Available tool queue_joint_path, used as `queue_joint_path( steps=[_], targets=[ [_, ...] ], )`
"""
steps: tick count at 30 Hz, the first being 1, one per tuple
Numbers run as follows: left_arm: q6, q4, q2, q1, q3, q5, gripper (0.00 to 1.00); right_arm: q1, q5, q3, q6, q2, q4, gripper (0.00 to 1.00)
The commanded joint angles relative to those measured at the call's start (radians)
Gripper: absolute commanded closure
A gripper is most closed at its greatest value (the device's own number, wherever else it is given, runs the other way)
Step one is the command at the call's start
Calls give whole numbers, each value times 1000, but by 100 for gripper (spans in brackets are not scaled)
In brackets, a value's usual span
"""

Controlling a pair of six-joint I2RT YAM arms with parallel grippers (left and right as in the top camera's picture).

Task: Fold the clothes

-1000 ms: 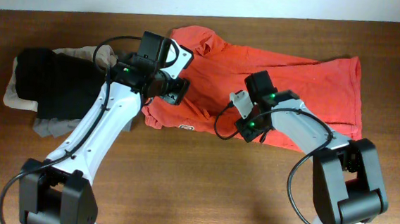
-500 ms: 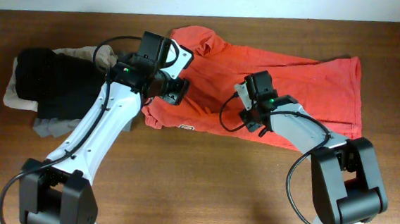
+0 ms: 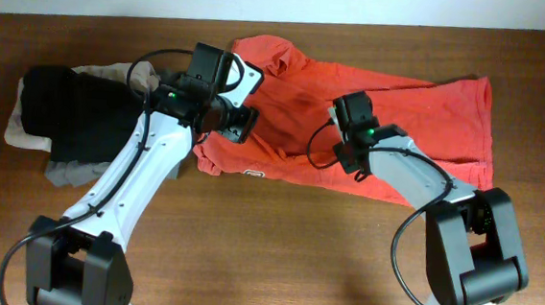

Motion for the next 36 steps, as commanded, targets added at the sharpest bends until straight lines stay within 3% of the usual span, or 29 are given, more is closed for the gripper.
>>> queue_joint_path(
  steps=[1, 6, 11, 17, 30, 36],
  targets=[
    [5, -1, -6, 1, 21, -7, 36, -12, 53, 77, 116, -77, -76, 96],
    [5, -1, -6, 1, 21, -8, 36, -101, -223, 73, 201, -96, -260, 96],
    [6, -2, -6, 1, 21, -8, 36, -204, -308, -15, 311, -58, -251, 96],
    [6, 0, -6, 1, 21, -8, 36, -283, -451, -30, 331, -21, -206, 96],
    [5, -2, -6, 1, 21, -7, 36, -286, -461, -27, 434, 54, 115, 96],
    [5, -8, -6, 0, 21, -3, 36, -317, -465, 91, 419, -26, -60, 96]
  ],
)
